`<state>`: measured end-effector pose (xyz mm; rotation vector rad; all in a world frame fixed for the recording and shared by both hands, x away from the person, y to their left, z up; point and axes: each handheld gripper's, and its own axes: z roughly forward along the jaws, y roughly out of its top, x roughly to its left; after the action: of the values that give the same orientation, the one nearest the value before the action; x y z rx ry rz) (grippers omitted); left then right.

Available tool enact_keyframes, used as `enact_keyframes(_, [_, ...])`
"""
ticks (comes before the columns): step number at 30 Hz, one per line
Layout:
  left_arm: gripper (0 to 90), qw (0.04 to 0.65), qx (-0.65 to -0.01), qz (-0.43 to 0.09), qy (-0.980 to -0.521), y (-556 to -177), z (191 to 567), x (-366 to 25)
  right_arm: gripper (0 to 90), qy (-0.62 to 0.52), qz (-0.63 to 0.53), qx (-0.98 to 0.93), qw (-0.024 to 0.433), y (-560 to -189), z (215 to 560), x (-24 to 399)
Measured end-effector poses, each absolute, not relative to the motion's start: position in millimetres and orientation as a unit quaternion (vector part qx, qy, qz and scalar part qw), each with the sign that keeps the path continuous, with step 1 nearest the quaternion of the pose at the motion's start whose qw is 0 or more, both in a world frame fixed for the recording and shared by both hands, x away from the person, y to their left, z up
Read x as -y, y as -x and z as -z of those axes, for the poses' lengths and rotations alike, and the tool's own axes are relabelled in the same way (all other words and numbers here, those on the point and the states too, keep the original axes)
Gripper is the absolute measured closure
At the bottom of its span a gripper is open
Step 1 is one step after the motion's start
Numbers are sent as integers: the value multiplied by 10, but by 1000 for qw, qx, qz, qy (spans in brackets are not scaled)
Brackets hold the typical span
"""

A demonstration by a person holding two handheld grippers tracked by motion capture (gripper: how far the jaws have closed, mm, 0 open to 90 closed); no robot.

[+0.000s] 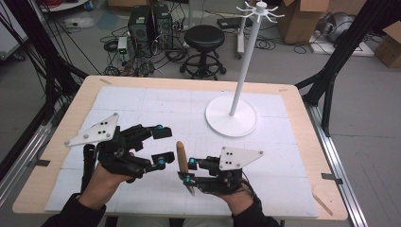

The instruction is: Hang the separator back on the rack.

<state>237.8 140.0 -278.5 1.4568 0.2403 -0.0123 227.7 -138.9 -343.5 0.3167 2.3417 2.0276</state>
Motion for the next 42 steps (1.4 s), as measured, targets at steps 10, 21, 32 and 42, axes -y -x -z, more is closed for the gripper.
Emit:
enact_keyframes(10, [416, 715, -67, 96, -689, -2350, 2917, -1212, 702, -40, -670, -737, -74, -2281, 3464, 1348])
enact_keyframes(21, [620, 728, -45, 120, -674, -2363, 2916, -1193, 701, -19, -673, -731, -111, -2289, 3477, 1330])
enact_keyframes(32, [725, 713, -71, 89, -692, -2353, 2899, -1191, 700, -32, -663, -737, -131, -2326, 3507, 1314])
enact_keyframes(42, [730, 693, -141, 3, -707, -2325, 2817, -1153, 408, -116, -666, -735, -45, -2342, 3487, 1374])
